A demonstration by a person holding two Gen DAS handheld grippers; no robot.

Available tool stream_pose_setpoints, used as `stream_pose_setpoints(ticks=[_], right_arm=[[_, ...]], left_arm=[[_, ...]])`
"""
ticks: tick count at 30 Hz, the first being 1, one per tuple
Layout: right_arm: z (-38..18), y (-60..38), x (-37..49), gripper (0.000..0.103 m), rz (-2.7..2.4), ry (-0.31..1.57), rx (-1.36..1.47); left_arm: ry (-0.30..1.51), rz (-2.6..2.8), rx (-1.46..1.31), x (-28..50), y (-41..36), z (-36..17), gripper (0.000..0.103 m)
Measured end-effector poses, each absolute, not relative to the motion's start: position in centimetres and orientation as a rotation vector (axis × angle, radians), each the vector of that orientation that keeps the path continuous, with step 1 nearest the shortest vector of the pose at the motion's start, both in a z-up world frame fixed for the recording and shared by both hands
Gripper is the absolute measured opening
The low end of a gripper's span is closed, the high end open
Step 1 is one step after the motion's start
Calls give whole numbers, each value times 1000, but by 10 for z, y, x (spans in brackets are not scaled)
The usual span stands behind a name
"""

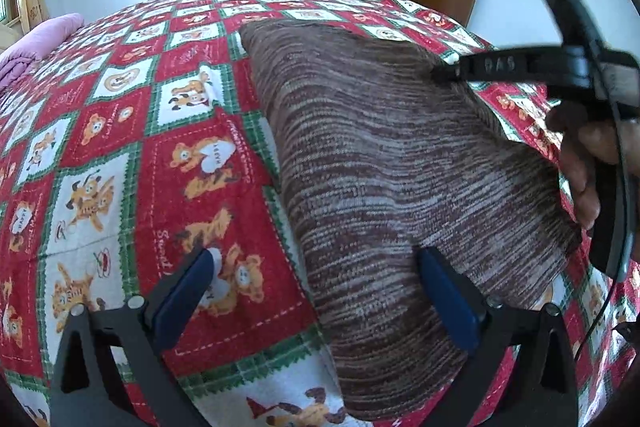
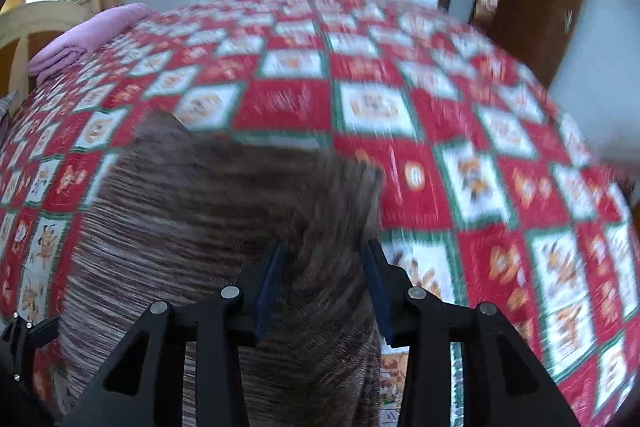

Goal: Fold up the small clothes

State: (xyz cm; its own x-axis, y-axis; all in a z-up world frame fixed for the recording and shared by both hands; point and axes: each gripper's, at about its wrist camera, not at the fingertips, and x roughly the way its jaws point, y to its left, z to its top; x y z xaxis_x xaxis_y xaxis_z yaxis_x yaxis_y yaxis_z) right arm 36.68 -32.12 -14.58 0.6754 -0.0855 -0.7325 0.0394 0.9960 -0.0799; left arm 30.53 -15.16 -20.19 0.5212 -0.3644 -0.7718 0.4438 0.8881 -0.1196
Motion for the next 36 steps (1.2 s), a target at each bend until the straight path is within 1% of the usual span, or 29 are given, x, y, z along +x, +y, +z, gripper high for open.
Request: stream_pose_setpoints(ticks=[3, 6, 11, 14, 18, 21, 25, 27, 30, 33, 36], right_arm=[[-137, -285, 365, 41, 79, 796, -124], [-142, -253, 371, 41, 166, 815, -203], [-182, -229, 394, 41, 174, 920, -311], [-189, -242, 390, 41, 176, 904, -252], [-178, -259, 376, 41, 211, 861, -216], [-167, -294, 369, 41, 186, 804, -100], [-162, -343, 383, 41, 96, 811, 28], [-163, -361, 391, 41, 57, 826, 45], [-182, -378, 408, 41, 12, 916, 35], [-184, -391, 406, 42, 41, 919, 86], [-169, -399, 382, 42, 35, 886, 111]], left_arm=[[900, -493, 82, 305, -150, -201, 103], [899, -502, 69, 301, -145, -200, 103], [895, -519, 39, 298, -139, -198, 103], [886, -502, -2, 299, -132, -197, 103], [864, -467, -15, 300, -128, -190, 103], [817, -442, -18, 305, -125, -174, 103], [788, -394, 51, 331, -135, -161, 103], [793, -340, 64, 352, -138, -162, 103], [875, -304, 101, 373, -146, -181, 103], [876, -364, 63, 370, -148, -197, 103], [865, -380, 31, 361, -139, -193, 103]])
